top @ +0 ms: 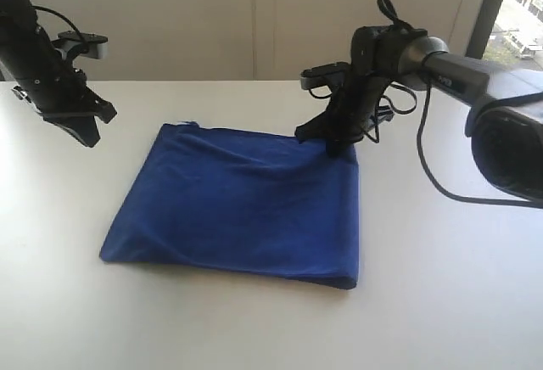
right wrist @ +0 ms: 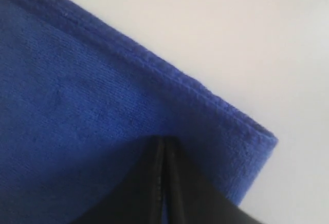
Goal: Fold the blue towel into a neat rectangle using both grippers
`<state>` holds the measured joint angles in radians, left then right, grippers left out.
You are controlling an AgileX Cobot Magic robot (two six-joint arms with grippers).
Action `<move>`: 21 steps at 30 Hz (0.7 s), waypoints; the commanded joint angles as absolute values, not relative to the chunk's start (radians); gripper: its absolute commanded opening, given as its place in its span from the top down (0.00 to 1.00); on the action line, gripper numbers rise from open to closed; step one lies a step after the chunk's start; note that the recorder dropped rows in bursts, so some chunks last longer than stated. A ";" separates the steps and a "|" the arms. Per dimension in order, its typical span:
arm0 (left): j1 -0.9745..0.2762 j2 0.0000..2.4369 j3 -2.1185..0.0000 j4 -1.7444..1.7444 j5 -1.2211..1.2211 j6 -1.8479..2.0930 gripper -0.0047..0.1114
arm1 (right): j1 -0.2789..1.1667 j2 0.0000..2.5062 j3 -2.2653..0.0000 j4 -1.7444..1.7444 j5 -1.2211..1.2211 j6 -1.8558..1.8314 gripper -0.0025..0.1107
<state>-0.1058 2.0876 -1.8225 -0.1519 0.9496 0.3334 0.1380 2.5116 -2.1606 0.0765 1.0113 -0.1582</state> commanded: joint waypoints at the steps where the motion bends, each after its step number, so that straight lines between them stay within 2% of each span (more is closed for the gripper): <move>1: -0.102 2.063 -1.827 -0.173 0.906 0.331 0.96 | 0.075 2.545 -2.141 -0.038 1.221 -0.146 0.98; 11: -0.102 1.908 -1.777 -0.141 0.782 0.328 0.96 | 0.025 2.476 -2.077 -0.141 1.221 -0.153 0.98; 16: -0.102 1.756 -1.550 -0.078 0.557 0.243 0.96 | 0.000 2.400 -1.982 -0.170 1.221 -0.172 0.98; 21: -0.102 1.527 -1.227 -0.078 0.266 0.230 0.96 | -0.015 2.321 -1.867 -0.166 1.221 -0.194 0.98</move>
